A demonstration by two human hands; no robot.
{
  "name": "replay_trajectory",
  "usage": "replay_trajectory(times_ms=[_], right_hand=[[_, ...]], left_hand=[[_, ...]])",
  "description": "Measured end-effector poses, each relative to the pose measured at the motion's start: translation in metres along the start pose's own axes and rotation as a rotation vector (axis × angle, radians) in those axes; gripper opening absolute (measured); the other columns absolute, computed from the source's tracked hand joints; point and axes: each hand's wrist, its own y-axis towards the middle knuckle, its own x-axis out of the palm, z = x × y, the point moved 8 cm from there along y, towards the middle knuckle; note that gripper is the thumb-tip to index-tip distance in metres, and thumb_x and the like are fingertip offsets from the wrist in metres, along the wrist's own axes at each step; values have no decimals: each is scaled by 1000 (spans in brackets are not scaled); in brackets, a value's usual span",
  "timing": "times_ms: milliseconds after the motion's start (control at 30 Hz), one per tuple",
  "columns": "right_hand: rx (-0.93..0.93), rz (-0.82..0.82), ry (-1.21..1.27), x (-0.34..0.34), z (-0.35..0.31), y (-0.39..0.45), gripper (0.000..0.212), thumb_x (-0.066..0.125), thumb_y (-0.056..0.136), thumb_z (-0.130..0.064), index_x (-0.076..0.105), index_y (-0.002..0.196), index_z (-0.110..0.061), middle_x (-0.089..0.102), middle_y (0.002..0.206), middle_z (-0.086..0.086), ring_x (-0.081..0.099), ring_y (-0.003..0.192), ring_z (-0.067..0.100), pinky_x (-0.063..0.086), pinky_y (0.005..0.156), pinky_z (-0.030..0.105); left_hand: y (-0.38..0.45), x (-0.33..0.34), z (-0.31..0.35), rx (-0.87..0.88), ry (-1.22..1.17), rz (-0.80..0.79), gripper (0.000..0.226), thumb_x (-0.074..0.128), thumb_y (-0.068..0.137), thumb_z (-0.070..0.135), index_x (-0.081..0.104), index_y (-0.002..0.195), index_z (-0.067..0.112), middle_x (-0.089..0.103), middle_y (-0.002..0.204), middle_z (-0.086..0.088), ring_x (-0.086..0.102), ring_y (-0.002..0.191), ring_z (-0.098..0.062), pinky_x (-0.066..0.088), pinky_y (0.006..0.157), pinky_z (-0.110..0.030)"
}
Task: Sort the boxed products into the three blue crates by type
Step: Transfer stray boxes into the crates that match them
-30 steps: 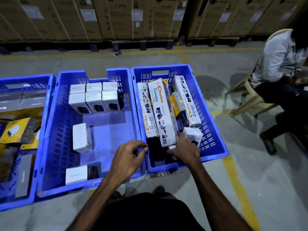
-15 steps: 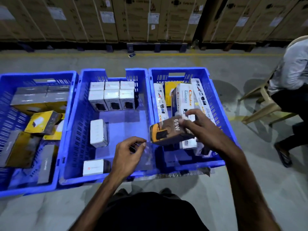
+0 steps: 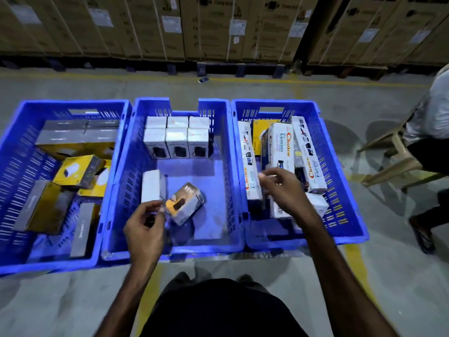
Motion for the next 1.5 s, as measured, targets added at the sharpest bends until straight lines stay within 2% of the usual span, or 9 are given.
replay_trajectory(times_ms=[67, 233, 400, 567, 800, 900, 1100, 1300, 1500], right_hand=[[4, 109, -212, -37, 33, 0, 20, 73, 93, -34, 71, 107, -19, 74, 85, -1, 71, 73, 11, 52, 70, 27], [162, 110, -622, -101, 117, 6, 48, 70, 81, -33, 68, 128, -25, 70, 123, 8, 65, 118, 31, 53, 97, 45], [230, 86, -805, -100, 135, 1, 60, 70, 86, -46, 52, 140, -27, 57, 128, 17, 63, 117, 43, 53, 95, 51], [302, 177, -727, -79, 137, 2, 75, 67, 86, -64, 42, 139, -18, 51, 131, 21, 64, 112, 48, 53, 87, 54], [360, 229, -584, -83, 145, 8, 64, 70, 83, -39, 35, 133, -21, 61, 120, 20, 66, 112, 44, 52, 88, 54], [342, 256, -558, -86, 146, 5, 58, 66, 85, -42, 38, 132, -24, 63, 121, 18, 67, 110, 43, 53, 87, 52], [281, 237, -419, -101, 147, -10, 65, 65, 79, -54, 38, 135, -33, 64, 122, 12, 65, 112, 40, 52, 89, 50], [212, 277, -301, -114, 141, -20, 69, 68, 80, -54, 37, 138, -35, 60, 131, 6, 60, 121, 36, 49, 90, 48], [115, 314, -191, -128, 132, -20, 66, 70, 81, -55, 38, 137, -38, 58, 134, 1, 59, 123, 29, 51, 91, 45]], left_hand=[[-5, 17, 11, 39, 27, -76, 15, 71, 96, 4, 75, 98, 18, 76, 89, -5, 74, 83, -23, 60, 74, -41], [-26, 93, 58, 258, 94, -381, 3, 74, 92, 18, 76, 92, 20, 75, 87, 9, 70, 76, -9, 56, 70, -28], [-52, 190, 116, 548, 204, -721, 5, 74, 92, 21, 76, 96, 22, 69, 83, 17, 65, 73, -4, 53, 72, -21], [-42, 267, 140, 666, 286, -781, 9, 72, 93, 22, 76, 100, 18, 74, 91, 5, 59, 71, -7, 53, 73, -29], [-50, 357, 150, 804, 494, -880, 10, 66, 89, 14, 72, 96, 10, 73, 94, -8, 66, 86, -29, 54, 76, -38], [-60, 403, 161, 834, 669, -968, 14, 60, 82, 16, 69, 90, 10, 69, 92, -13, 65, 88, -35, 55, 76, -43], [-45, 417, 151, 1111, 1292, -822, 33, 64, 87, 27, 72, 116, 15, 68, 118, -11, 59, 118, -33, 38, 109, -59], [-20, 410, 146, 993, 1326, -618, 39, 64, 87, 32, 62, 122, 13, 72, 116, -13, 61, 113, -33, 41, 98, -50], [-1, 451, 150, 919, 1547, -646, 117, 72, 70, 79, 21, 158, 23, 41, 150, -25, 57, 123, -37, 38, 109, -53]])
